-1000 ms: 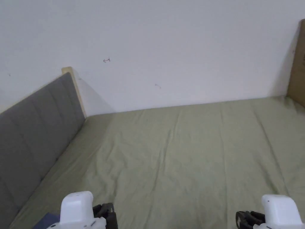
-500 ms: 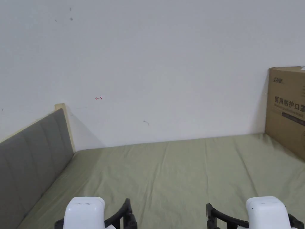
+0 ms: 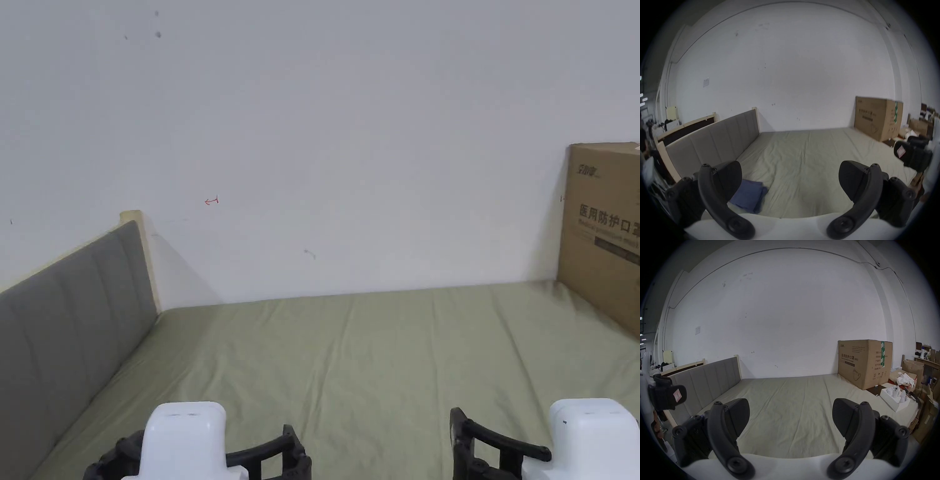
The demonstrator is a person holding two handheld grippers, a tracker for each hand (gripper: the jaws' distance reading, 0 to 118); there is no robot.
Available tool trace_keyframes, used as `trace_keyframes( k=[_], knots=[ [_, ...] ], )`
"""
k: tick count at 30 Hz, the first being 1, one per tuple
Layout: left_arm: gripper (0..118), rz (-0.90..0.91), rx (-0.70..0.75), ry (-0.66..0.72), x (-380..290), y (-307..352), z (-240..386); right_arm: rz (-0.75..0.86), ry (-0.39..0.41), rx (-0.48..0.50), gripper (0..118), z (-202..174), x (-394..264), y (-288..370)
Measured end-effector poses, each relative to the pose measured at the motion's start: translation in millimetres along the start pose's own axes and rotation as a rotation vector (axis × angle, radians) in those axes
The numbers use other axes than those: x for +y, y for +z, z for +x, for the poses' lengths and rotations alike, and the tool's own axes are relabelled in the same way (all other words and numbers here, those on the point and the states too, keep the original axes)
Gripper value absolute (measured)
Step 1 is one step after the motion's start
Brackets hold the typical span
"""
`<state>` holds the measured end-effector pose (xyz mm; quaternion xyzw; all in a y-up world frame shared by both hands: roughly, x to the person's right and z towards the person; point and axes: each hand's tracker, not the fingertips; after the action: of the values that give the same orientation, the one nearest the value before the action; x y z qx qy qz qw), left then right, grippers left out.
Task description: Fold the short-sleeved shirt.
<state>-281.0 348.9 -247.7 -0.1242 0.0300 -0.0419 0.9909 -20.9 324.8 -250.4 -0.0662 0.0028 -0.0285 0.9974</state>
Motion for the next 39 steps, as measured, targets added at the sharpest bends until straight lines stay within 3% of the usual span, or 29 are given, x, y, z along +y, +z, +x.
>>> trace_keyframes(
  k=[2, 7, 39],
  knots=[
    [117, 0.002, -0.082, 0.010, -2.5, 1.5, -1.7, -0.002, 0.008, -0.003, 105, -0.7, -0.3, -0.7],
    [117, -0.033, -0.012, 0.027, 0.8, 0.2, 7.0, -0.012, 0.000, 0.005, 105, -0.8, -2.1, -3.6],
    [117, 0.034, -0.007, 0.060, 2.4, -10.0, 6.4, -0.041, -0.028, -0.005, 105, 7.0, -9.1, -17.6]
  ],
)
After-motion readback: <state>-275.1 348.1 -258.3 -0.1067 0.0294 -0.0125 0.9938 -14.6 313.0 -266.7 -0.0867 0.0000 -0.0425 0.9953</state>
